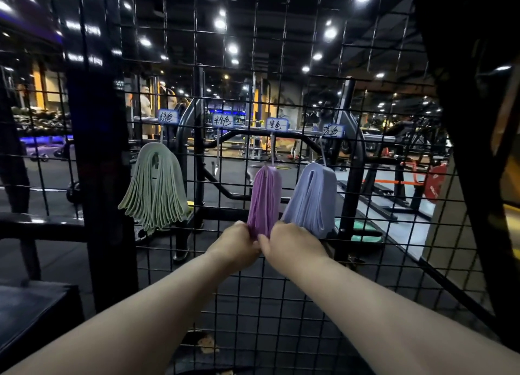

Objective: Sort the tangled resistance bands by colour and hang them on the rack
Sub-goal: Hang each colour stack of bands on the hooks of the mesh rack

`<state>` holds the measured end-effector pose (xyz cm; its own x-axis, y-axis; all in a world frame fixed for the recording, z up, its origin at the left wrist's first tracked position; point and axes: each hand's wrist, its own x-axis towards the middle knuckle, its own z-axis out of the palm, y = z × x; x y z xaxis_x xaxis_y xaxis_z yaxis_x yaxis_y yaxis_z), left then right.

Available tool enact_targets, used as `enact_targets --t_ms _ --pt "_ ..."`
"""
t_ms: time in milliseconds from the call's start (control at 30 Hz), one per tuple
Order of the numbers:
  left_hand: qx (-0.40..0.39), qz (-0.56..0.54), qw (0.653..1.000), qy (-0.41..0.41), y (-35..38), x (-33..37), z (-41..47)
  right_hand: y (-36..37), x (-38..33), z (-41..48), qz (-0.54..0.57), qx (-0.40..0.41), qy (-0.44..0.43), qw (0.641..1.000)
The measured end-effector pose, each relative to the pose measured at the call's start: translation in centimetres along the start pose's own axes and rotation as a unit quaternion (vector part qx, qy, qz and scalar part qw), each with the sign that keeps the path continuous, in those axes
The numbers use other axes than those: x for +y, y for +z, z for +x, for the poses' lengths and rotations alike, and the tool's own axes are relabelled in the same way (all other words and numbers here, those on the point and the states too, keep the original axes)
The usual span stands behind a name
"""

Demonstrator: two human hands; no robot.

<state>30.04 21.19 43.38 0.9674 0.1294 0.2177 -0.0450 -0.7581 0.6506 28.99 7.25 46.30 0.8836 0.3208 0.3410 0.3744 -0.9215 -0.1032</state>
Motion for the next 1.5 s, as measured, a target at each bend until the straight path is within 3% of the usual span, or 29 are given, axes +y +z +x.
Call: enact_targets --t_ms 100,233,300,400,467,600,900,1300,1500 --pt "-0.077 0.073 0.994 -0.028 -0.7 0.5 -1.9 -1.1 0.8 -2.1 0.042 0.007 -0.017 0.999" --pt "-0.152 0.032 0.987 -0.051 -1.2 1.6 -4.0 -2.9 3.4 -3.7 0.100 0.106 -0.081 0.986" --pt "-0.139 -0.013 0.990 -0.009 -1.7 3.0 -4.7 -4.0 5.0 -3.2 0.159 0.184 -0.051 0.969" --pt "-0.058 -0.150 0.984 0.074 -2.1 6.0 -5.6 -5.0 7.2 -1.1 0.248 0.279 0.051 0.926" --pt "0.022 -0.210 0.971 0.113 -1.9 7.9 -5.4 -5.3 8.0 0.1 0.285 0.242 0.118 0.920" --pt "0.103 -0.160 0.968 0.164 -1.2 10.9 -2.9 -5.1 8.9 1.9 0.343 0.099 0.152 0.922" --pt "0.083 -0.138 0.976 0.145 -0.1 12.9 0.5 -4.5 10.4 2.4 0.346 0.069 0.100 0.930" --pt "0.134 -0.156 0.963 0.176 0.5 12.9 1.3 -3.6 11.1 1.3 0.301 0.075 0.066 0.948" --pt "0.087 -0.232 0.963 0.105 1.6 12.2 1.0 -3.8 10.3 1.8 0.324 0.032 0.092 0.941"
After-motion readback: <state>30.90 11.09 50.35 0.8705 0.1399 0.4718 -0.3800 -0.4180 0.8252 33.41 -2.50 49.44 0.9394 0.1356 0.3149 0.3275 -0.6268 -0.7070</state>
